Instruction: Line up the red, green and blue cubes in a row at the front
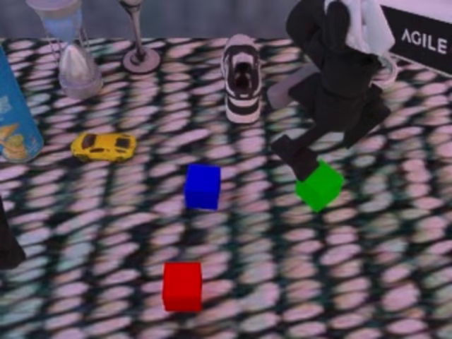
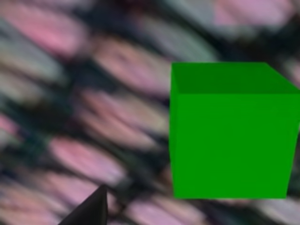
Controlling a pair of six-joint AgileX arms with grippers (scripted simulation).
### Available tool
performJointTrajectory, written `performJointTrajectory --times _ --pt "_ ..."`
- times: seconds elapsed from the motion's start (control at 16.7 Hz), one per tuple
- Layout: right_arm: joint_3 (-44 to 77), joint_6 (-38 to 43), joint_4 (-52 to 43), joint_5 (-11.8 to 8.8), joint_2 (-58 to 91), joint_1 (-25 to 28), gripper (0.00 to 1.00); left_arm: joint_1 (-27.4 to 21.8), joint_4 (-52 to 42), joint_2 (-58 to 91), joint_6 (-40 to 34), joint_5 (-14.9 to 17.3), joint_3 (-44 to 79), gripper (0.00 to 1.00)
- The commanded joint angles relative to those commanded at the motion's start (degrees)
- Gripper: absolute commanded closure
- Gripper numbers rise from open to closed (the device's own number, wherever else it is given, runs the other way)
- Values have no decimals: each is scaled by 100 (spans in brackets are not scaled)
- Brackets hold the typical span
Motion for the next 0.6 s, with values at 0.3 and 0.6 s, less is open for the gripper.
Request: performJointTrajectory --times 0.3,0.6 --pt "-32 1 31 0 -5 -27 0 0 0 0 0 0 0 0" --pt "-573 3 899 3 294 -4 0 0 0 0 0 0 0 0"
